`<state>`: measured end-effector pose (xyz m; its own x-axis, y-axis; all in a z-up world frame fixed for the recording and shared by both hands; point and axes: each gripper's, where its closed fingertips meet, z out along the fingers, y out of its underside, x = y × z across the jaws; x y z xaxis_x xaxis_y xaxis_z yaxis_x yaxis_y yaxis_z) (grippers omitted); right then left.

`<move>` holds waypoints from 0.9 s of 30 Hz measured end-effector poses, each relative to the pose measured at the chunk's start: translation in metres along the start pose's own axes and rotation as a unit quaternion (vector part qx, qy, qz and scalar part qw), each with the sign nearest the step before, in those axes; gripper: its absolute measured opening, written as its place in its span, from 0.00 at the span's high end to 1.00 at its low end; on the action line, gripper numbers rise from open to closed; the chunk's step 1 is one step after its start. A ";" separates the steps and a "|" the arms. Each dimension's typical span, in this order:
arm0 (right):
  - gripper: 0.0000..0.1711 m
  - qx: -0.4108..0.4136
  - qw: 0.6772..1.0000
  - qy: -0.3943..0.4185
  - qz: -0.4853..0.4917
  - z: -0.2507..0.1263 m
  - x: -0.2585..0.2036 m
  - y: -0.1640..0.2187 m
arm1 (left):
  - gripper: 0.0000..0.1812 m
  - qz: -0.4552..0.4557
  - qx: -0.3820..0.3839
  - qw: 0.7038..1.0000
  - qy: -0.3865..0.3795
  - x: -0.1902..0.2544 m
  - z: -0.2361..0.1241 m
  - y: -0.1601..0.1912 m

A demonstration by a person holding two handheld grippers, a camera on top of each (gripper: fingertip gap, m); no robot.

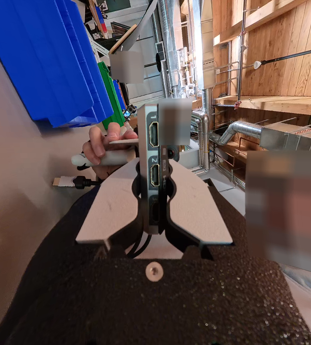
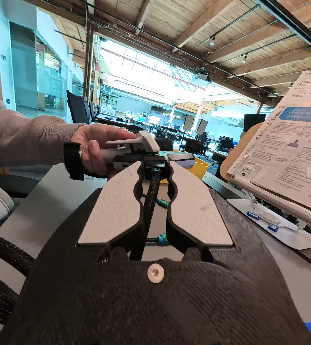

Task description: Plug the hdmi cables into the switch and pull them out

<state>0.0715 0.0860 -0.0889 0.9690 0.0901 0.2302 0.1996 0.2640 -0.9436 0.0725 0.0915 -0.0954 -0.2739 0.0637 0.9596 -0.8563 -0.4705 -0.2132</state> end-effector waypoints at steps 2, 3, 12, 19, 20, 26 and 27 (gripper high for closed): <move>0.87 -0.001 1.000 -0.006 0.008 -0.001 -0.002 -0.002 | 0.88 -0.006 0.000 1.000 0.004 0.001 0.001 0.001; 0.86 -0.004 1.000 -0.006 0.011 -0.001 -0.002 -0.002 | 0.87 -0.007 0.001 1.000 0.003 0.002 0.001 0.002; 0.87 -0.043 0.999 -0.002 0.025 -0.003 0.001 0.005 | 0.87 -0.022 0.015 1.000 -0.003 -0.002 0.006 -0.001; 0.87 -0.059 0.998 0.022 0.028 0.000 0.005 0.010 | 0.88 -0.006 0.028 1.000 -0.008 -0.002 0.005 -0.009; 0.87 -0.053 0.998 0.026 0.032 0.001 0.005 0.008 | 0.87 0.021 0.021 0.999 -0.015 -0.001 0.005 -0.009; 0.87 0.004 0.995 0.065 0.074 -0.017 0.029 -0.009 | 0.82 0.341 0.026 0.918 -0.202 0.001 -0.042 -0.049; 0.87 0.006 0.994 0.075 0.076 -0.023 0.034 -0.009 | 0.82 0.405 0.022 0.867 -0.289 -0.015 -0.063 -0.061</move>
<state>0.1063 0.0641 -0.0778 0.9988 -0.0138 0.0465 0.0485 0.2706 -0.9615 0.1015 0.1744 -0.1087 -0.5011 -0.7500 0.4317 -0.4638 -0.1884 -0.8657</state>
